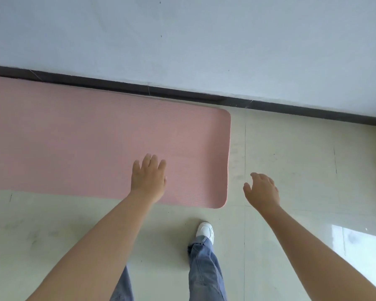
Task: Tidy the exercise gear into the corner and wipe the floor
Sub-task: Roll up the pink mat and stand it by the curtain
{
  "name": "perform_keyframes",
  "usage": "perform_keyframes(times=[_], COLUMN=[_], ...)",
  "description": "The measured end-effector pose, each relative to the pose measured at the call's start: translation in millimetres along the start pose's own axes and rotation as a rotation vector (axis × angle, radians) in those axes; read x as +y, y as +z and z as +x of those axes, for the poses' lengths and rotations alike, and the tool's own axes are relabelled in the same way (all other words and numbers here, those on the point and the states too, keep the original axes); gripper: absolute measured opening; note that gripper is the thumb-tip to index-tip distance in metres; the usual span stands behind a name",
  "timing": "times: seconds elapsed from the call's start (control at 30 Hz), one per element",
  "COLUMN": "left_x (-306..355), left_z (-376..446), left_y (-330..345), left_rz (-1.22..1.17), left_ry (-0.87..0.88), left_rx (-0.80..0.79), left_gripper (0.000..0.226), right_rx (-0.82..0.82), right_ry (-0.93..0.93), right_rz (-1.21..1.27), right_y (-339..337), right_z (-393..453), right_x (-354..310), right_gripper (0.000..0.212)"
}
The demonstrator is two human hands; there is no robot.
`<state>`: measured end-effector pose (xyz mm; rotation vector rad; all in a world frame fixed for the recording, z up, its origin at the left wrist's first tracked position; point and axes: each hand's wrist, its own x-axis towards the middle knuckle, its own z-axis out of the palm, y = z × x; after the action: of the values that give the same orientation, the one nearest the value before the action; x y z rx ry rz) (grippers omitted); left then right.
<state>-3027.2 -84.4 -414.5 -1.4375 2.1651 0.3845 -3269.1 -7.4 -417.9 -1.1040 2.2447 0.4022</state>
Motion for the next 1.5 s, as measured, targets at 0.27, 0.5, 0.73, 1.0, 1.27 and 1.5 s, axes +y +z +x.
perform_keyframes(times=[0.27, 0.5, 0.73, 1.0, 1.27, 1.5], left_x=[-37, -26, 15, 33, 33, 50], left_z=[65, 166, 284, 288, 289, 289], left_y=[80, 233, 316, 338, 331, 332], left_rz=[0.097, 0.086, 0.113, -0.008, 0.097, 0.065], left_ry=[0.221, 0.325, 0.533, 0.544, 0.457, 0.47], left_rx=[0.039, 0.091, 0.388, 0.294, 0.25, 0.29], left_gripper=[0.045, 0.041, 0.044, 0.04, 0.042, 0.042], right_rx=[-0.003, 0.067, 0.186, 0.27, 0.351, 0.509], right_ry=[0.217, 0.306, 0.517, 0.577, 0.565, 0.437], right_rz=[0.149, 0.295, 0.375, 0.433, 0.417, 0.462], right_y=[100, 228, 319, 354, 366, 348], right_z=[34, 139, 235, 250, 265, 253], right_x=[-31, -28, 7, 11, 7, -7], right_gripper=[0.042, 0.054, 0.059, 0.043, 0.053, 0.037])
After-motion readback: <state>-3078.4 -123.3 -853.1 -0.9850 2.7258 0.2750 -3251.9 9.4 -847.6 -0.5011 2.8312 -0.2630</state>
